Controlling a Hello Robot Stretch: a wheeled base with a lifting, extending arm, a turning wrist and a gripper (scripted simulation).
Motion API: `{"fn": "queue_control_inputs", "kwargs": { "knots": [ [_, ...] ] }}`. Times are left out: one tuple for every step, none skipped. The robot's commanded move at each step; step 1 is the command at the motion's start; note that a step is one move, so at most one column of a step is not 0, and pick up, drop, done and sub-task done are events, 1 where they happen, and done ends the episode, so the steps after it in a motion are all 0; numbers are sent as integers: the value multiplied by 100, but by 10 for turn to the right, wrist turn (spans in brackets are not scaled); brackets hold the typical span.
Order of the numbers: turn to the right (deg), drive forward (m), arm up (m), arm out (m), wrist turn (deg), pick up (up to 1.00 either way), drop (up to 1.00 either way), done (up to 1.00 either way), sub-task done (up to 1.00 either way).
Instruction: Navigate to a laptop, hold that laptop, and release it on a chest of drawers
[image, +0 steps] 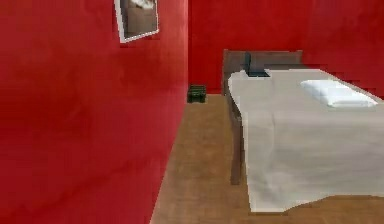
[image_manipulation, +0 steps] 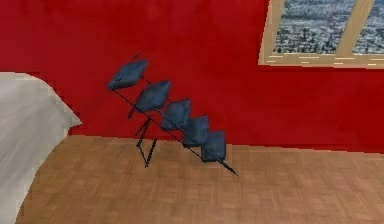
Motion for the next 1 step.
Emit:
{"fn": "queue_control_inputs", "kwargs": {
  "knots": [
    [30, 0, 0, 0, 0, 0, 0, 0, 0]
  ]
}}
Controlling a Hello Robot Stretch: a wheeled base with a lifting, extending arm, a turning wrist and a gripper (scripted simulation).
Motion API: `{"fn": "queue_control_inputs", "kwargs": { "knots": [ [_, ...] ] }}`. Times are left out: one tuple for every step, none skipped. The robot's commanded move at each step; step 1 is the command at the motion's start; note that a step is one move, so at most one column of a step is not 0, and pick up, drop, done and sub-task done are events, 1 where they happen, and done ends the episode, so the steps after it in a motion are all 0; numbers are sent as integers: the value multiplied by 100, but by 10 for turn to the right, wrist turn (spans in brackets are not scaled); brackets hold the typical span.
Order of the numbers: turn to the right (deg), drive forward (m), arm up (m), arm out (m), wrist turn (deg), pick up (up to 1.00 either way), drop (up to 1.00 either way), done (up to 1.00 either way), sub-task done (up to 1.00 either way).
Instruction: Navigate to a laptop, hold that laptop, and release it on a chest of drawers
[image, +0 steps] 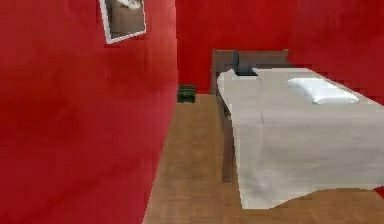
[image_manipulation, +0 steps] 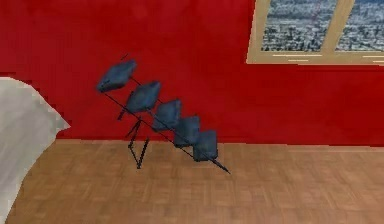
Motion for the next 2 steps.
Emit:
{"fn": "queue_control_inputs", "kwargs": {
  "knots": [
    [0, 100, 0, 0, 0, 0, 0, 0, 0],
    [0, 70, 0, 0, 0, 0, 0, 0, 0]
  ]
}}
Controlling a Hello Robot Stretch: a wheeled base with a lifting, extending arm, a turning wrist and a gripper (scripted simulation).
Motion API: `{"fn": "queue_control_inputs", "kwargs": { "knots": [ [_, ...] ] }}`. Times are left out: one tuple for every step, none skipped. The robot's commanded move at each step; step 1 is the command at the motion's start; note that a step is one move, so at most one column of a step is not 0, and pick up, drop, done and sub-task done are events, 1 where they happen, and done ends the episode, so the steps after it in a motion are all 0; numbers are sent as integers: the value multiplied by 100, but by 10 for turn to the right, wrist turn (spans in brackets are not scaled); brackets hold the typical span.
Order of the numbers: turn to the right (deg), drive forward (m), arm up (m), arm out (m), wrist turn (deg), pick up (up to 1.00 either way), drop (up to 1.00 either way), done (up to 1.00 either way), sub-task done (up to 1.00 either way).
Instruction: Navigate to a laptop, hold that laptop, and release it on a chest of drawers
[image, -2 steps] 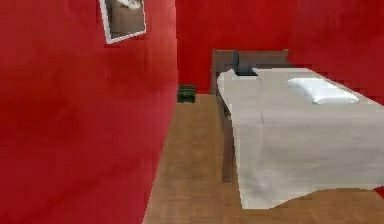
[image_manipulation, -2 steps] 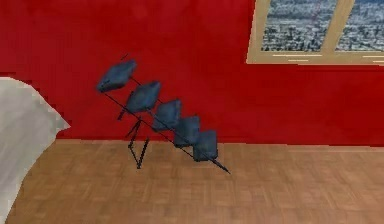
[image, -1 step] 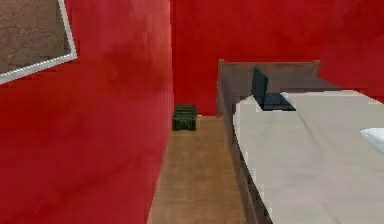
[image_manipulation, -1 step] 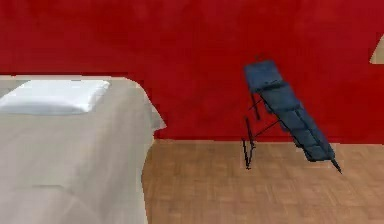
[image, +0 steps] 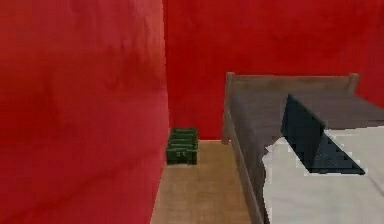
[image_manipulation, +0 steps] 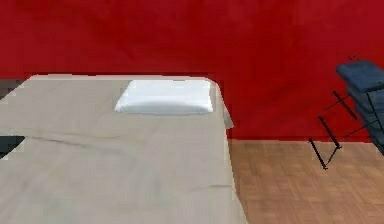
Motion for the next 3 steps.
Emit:
{"fn": "queue_control_inputs", "kwargs": {
  "knots": [
    [60, 0, 0, 0, 0, 0, 0, 0, 0],
    [0, 10, 0, 0, 0, 0, 0, 0, 0],
    [-450, 0, 0, 0, 0, 0, 0, 0, 0]
  ]
}}
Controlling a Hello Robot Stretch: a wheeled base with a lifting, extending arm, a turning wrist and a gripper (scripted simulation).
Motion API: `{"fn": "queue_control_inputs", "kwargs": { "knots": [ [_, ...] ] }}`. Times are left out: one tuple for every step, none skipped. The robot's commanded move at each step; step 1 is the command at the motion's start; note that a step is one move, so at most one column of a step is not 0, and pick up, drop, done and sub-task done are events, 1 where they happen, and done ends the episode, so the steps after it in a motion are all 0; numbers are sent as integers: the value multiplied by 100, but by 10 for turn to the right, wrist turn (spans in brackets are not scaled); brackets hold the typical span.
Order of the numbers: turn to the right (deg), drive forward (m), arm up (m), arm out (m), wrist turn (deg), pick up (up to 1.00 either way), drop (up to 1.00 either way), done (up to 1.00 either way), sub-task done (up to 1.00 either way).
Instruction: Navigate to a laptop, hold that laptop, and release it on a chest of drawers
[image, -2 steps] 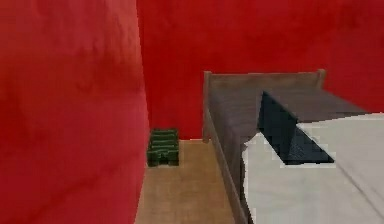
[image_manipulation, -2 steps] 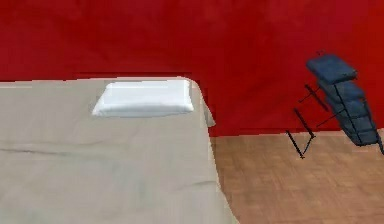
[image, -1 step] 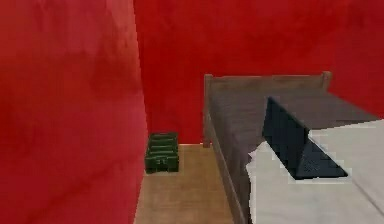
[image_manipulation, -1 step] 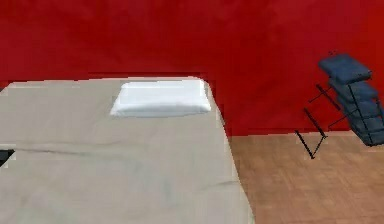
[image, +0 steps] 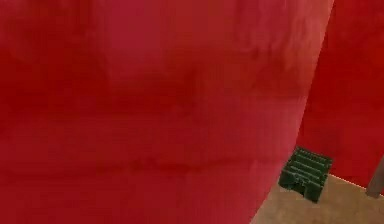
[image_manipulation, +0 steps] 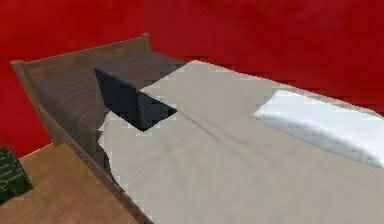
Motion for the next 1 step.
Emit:
{"fn": "queue_control_inputs", "kwargs": {
  "knots": [
    [-120, 0, 0, 0, 0, 0, 0, 0, 0]
  ]
}}
